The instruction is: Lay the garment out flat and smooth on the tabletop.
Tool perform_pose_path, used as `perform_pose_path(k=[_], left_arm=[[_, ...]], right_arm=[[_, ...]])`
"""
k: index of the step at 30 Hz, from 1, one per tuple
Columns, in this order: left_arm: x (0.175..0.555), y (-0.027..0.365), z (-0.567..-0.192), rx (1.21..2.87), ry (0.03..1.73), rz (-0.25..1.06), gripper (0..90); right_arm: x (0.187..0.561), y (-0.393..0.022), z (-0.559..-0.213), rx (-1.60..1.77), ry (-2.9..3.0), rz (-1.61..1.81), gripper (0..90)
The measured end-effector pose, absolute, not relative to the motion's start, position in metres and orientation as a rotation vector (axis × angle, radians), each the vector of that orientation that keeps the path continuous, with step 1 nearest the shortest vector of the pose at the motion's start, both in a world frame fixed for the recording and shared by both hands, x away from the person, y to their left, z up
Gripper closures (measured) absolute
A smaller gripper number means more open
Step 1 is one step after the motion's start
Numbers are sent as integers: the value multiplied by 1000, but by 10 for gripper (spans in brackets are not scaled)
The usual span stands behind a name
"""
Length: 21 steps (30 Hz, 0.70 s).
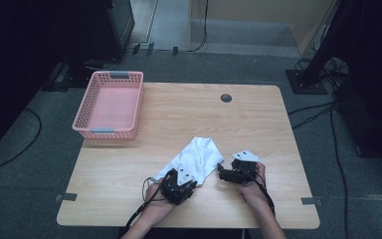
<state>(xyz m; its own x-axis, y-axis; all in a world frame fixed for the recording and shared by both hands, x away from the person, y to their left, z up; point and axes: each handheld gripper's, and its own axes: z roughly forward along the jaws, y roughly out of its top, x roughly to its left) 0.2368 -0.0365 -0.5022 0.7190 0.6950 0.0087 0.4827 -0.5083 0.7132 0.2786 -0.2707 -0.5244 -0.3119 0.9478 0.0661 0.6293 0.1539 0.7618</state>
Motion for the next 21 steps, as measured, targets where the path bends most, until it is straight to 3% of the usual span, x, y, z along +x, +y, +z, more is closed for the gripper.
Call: perform_pose_path(k=[1, 9, 10, 13, 16, 18, 19, 21], left_arm=[[238, -35, -502, 2206, 900, 413, 900], [254, -3, -485, 2089, 979, 357, 900], [254, 0, -482, 2083, 959, 287, 900], [245, -15, -487, 2144, 878, 255, 752], [239, -34, -498, 2208, 852, 326, 621], [238, -42, -503, 2232, 854, 385, 587], [237, -45, -505, 2236, 858, 422, 607], [237, -45, -506, 2218, 872, 454, 751]], right_arm=[[279, -271, -524, 1500, 2006, 990, 154], [279, -271, -524, 1503, 2010, 990, 154], [279, -271, -524, 1505, 2011, 987, 154], [280, -271, -525, 1502, 2010, 983, 154], [279, -271, -524, 1506, 2007, 982, 154], [279, -271, -524, 1505, 2005, 986, 154], [279, -271, -524, 1505, 2004, 989, 154], [279, -271, -524, 1506, 2004, 995, 154]])
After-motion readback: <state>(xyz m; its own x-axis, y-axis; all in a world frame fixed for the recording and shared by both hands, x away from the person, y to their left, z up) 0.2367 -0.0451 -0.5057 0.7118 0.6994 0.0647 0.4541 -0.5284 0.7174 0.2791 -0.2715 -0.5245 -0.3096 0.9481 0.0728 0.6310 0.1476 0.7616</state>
